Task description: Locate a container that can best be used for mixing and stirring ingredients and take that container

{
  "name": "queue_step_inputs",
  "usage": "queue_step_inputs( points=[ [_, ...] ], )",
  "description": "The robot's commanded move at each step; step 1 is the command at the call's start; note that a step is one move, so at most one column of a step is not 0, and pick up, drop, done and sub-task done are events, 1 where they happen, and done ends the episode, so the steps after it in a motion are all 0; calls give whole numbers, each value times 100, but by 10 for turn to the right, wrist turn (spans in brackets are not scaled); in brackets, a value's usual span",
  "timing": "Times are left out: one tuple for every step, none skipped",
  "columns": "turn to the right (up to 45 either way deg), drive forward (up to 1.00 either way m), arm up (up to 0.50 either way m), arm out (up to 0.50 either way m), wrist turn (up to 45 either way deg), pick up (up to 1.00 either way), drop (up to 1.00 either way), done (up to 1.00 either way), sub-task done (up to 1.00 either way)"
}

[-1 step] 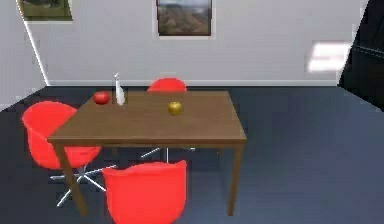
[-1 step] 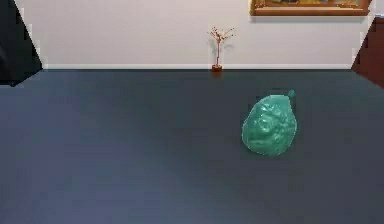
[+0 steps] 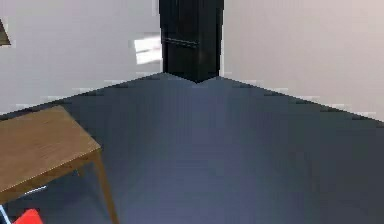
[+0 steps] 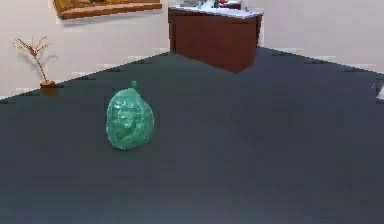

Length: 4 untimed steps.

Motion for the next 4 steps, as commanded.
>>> queue_step_inputs(
  points=[
    [450,0,0,0,0,0,0,0,0],
    [450,0,0,0,0,0,0,0,0],
    [240,0,0,0,0,0,0,0,0],
    [0,100,0,0,0,0,0,0,0]
  ],
)
